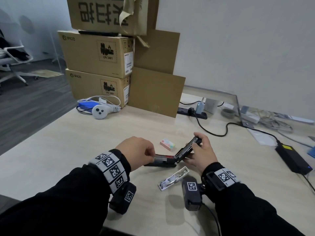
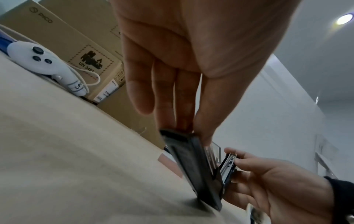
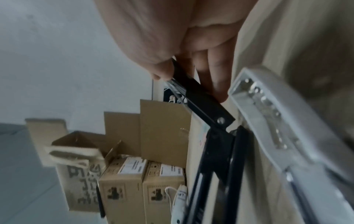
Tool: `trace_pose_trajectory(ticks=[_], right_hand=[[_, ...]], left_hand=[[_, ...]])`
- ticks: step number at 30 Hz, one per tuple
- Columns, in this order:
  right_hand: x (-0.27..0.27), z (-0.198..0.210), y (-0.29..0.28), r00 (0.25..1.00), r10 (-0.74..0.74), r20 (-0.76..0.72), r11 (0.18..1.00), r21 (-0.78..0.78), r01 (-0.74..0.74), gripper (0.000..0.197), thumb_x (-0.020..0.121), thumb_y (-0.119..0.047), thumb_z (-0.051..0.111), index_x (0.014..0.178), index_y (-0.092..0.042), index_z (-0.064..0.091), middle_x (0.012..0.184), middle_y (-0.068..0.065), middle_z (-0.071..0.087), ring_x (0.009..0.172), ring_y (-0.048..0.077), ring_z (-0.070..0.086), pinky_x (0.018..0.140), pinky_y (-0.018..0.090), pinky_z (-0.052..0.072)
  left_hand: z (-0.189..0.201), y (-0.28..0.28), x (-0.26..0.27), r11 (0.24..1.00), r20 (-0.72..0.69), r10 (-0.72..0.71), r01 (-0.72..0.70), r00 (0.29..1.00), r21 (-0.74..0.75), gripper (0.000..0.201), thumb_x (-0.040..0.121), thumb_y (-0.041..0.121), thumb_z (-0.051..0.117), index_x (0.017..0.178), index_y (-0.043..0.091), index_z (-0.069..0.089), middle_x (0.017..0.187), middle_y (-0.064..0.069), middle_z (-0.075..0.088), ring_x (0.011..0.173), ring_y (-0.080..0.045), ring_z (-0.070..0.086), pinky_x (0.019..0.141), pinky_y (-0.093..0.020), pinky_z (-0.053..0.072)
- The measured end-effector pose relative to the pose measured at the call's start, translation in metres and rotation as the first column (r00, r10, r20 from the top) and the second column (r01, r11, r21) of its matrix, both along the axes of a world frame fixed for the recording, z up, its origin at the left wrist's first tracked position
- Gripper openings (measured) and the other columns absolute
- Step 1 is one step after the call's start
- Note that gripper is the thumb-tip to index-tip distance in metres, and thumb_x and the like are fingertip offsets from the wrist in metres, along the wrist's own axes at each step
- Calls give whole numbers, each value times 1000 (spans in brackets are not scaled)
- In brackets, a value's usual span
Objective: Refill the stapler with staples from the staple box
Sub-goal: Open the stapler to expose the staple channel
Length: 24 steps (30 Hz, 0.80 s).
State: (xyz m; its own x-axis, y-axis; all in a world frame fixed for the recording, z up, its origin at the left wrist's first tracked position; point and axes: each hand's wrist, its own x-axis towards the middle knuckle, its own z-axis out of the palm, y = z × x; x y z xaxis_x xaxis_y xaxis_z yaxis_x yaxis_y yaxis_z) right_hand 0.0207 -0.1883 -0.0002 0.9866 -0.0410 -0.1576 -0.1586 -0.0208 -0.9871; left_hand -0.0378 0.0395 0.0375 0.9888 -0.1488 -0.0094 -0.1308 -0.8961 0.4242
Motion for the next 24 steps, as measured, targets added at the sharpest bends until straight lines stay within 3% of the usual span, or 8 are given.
trace_pose_trajectory(ticks=[2, 4, 6, 9, 16, 19, 22, 24], right_hand=[[4, -4, -10, 999, -28, -34, 998, -61, 26, 30, 100, -11, 43, 117, -34, 53, 115, 12, 59, 88, 34, 69, 76, 52, 61], [8, -10, -23, 999, -27, 26, 941, -337, 34, 29, 99, -17, 45, 121, -32, 57, 107, 5, 62, 80, 20, 64, 68, 35, 57], [11, -16, -32, 997, 5, 72, 834, -551, 36, 29, 97, -24, 50, 121, -33, 62, 110, 4, 64, 87, 19, 61, 76, 30, 49], [18, -24, -39, 1000, 15, 25, 716, -698, 6, 26, 90, -34, 54, 110, -41, 69, 118, 9, 62, 98, 24, 62, 90, 31, 48], [11, -2, -26, 996, 35, 77, 521, -853, 47, 34, 90, -41, 52, 122, -43, 62, 136, -5, 49, 125, 23, 49, 103, 43, 39], [5, 21, -3, 964, 205, 170, 428, -901, 68, 24, 91, -42, 49, 108, -41, 65, 125, -16, 55, 119, 14, 50, 99, 42, 34], [8, 35, 23, 931, 362, 35, 288, -954, -76, 23, 90, -44, 46, 95, -36, 67, 110, -19, 65, 101, 10, 58, 96, 41, 32], [17, 39, 37, 919, 385, -90, 193, -965, -176, 26, 87, -50, 49, 94, -32, 67, 104, -14, 67, 97, 13, 59, 96, 41, 35]], left_hand=[[-3, 0, 0, 1000, -60, -14, 15, 998, 17, 9, 80, 29, 71, 85, 26, 78, 73, 18, 65, 85, -8, 67, 82, -30, 56], [-6, -1, 0, 1000, -104, -19, 21, 994, 16, 9, 79, 28, 73, 84, 24, 79, 73, 15, 68, 83, -9, 68, 78, -27, 56], [-9, -3, -1, 999, -136, -27, 31, 990, 23, 9, 78, 28, 75, 83, 23, 80, 72, 14, 69, 81, -8, 68, 75, -25, 56], [-13, -5, -1, 999, -169, -30, 34, 985, 26, 10, 77, 28, 75, 83, 23, 80, 70, 16, 67, 77, -6, 65, 74, -25, 56], [-22, 0, -3, 993, -174, -2, -19, 985, -120, 11, 77, 32, 74, 82, 25, 80, 85, 13, 76, 83, -4, 68, 77, -25, 56], [-31, 6, -3, 958, -165, 27, -73, 986, -278, 10, 77, 35, 75, 80, 27, 80, 84, 13, 76, 79, 0, 68, 75, -23, 55], [-39, 9, -5, 893, -185, 72, -146, 980, -426, 12, 79, 35, 74, 82, 24, 79, 79, 9, 76, 68, -3, 67, 59, -19, 50], [-44, 12, -8, 846, -223, 85, -188, 971, -499, 12, 80, 35, 74, 82, 24, 78, 81, 3, 78, 76, -15, 72, 58, -23, 52]])
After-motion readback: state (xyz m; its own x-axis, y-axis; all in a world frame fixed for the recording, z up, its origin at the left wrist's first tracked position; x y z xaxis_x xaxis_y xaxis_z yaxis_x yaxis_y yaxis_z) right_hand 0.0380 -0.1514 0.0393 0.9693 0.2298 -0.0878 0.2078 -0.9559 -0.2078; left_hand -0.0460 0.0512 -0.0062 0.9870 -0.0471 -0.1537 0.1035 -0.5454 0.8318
